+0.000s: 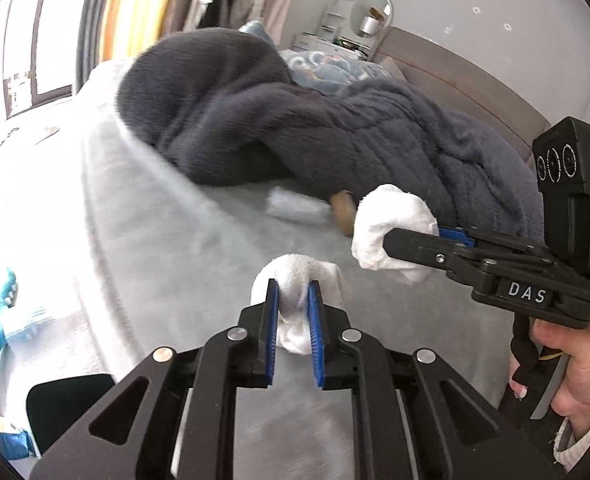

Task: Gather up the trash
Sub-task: 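Carry a sock in the left gripper while right carries its sock over bin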

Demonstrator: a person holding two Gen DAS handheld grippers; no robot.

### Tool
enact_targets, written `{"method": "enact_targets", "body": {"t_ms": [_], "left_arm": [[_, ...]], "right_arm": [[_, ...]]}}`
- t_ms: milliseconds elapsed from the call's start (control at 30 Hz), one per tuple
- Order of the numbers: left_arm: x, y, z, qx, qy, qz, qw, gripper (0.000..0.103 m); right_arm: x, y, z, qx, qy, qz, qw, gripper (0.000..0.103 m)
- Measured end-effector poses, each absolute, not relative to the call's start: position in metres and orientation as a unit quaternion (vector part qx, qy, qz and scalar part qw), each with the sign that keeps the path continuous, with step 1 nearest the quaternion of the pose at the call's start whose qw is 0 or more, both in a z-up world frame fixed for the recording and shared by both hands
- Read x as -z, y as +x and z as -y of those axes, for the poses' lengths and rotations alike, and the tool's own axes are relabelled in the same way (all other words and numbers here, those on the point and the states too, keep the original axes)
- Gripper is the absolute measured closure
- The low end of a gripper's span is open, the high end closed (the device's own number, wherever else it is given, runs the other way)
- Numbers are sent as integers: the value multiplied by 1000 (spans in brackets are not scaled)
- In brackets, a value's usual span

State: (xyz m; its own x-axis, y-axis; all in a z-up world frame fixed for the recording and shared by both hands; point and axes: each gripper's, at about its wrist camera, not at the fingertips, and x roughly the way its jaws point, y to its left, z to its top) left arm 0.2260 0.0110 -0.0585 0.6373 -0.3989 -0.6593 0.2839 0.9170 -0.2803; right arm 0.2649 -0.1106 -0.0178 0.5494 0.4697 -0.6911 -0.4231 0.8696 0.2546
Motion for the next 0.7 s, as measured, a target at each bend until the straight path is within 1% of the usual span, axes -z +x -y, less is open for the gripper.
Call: {"method": "enact_targets", "body": {"t_ms": [300, 700], "left_arm": [[54, 212, -72, 135, -97, -376, 912, 88], [73, 186, -157, 58, -103, -408, 905, 88]], "right_arm": [[12, 261, 57, -287, 13, -399, 871, 71], [13, 250, -33, -348, -19, -398, 848, 71]]}}
